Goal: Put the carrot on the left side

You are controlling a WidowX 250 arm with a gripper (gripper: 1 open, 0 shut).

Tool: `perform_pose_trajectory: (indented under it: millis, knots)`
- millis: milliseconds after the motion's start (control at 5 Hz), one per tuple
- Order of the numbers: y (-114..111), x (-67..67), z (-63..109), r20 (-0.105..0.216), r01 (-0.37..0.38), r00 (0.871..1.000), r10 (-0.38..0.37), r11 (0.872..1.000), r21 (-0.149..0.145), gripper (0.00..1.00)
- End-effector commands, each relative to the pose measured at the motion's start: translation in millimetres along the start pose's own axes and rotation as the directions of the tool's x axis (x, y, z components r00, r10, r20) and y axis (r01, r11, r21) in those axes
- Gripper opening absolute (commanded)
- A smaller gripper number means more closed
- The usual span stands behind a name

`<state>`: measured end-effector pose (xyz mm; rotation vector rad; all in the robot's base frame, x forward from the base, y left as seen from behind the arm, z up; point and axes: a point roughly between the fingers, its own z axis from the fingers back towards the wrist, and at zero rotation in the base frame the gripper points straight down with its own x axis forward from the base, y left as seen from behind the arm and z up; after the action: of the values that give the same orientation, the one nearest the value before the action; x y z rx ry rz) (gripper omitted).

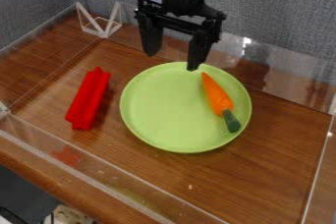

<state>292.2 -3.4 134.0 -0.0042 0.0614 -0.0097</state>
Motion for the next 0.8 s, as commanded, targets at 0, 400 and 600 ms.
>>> perform_pose_trajectory:
  millis: [0, 400, 600]
  knots:
    - [-7.7, -0.6, -3.1, -0.003, -0.096, 0.995, 0.096, 0.995, -0.013, 1.00]
    - [-12.9, 27.9, -17.0, 0.022, -0.304, 0.952, 0.306, 0.950, -0.063, 1.00]
    - [-23.0, 41.9, -31.6, 0.037, -0.334, 0.940, 0.338, 0.938, -0.097, 1.00]
